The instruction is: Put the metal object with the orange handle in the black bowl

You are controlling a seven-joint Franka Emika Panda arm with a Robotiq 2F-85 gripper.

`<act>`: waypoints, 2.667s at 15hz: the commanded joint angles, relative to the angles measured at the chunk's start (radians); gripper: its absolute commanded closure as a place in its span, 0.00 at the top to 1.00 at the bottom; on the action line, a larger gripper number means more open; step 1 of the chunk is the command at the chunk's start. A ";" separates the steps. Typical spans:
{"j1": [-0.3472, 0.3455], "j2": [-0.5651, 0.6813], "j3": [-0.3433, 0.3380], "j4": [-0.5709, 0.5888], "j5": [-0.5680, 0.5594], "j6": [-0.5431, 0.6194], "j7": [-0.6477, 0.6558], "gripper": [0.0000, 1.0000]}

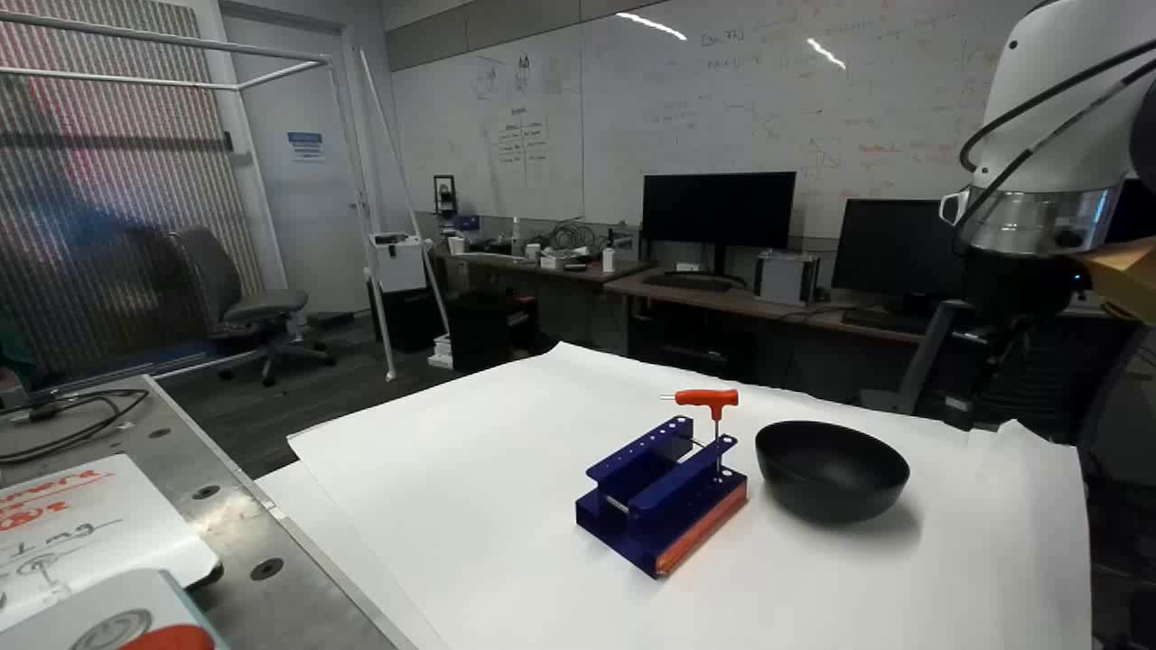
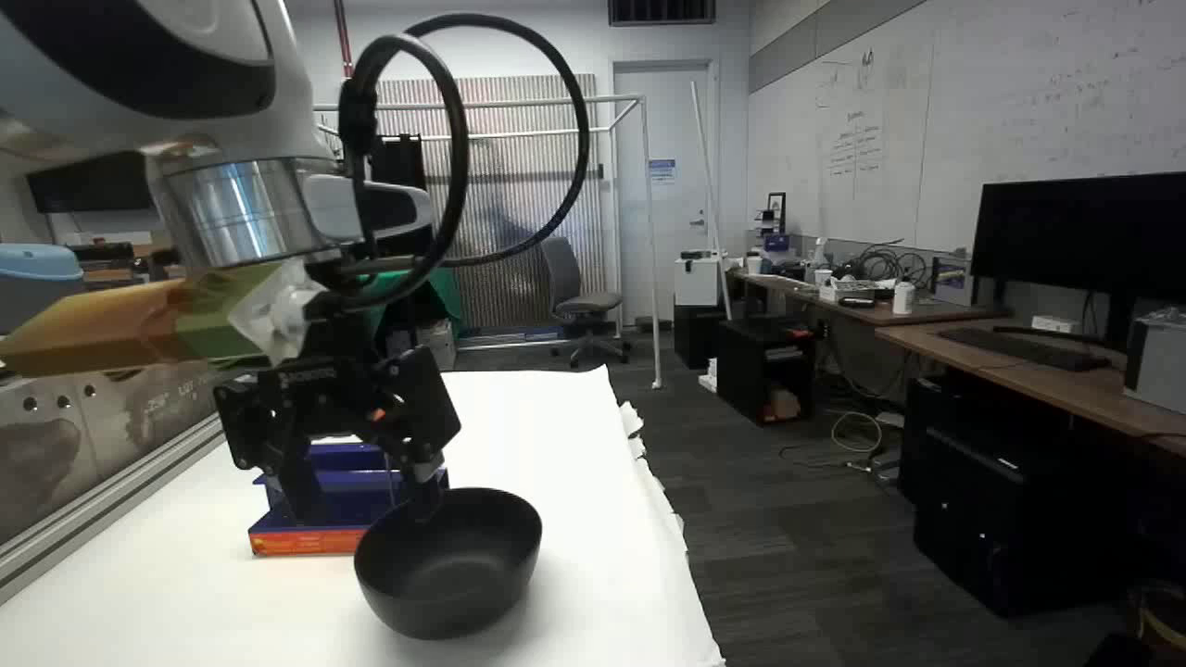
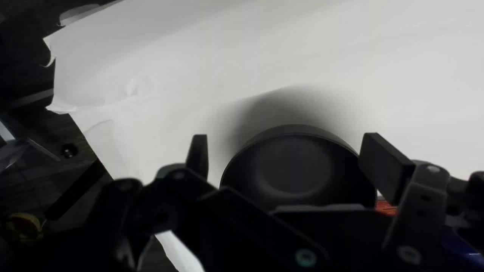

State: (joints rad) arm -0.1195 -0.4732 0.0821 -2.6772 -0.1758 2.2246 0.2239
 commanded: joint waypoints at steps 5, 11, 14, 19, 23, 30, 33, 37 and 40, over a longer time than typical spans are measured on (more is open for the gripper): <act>0.011 -0.002 -0.011 0.004 -0.006 -0.003 0.004 1.00; 0.068 0.134 0.125 0.201 -0.166 -0.021 0.012 1.00; 0.120 0.283 0.158 0.375 -0.172 -0.057 -0.025 1.00; 0.182 0.536 0.118 0.658 -0.120 -0.175 -0.140 1.00; 0.203 0.720 0.076 0.859 -0.141 -0.238 -0.165 1.00; 0.215 0.907 0.025 1.054 -0.111 -0.322 -0.274 1.00; 0.213 0.930 0.019 1.081 -0.110 -0.356 -0.322 0.66; 0.205 0.931 0.018 1.100 -0.098 -0.404 -0.383 0.35; 0.199 0.922 0.017 1.105 -0.084 -0.429 -0.419 0.11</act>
State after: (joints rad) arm 0.0779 0.4489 0.1095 -1.6107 -0.2886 1.8415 -0.1401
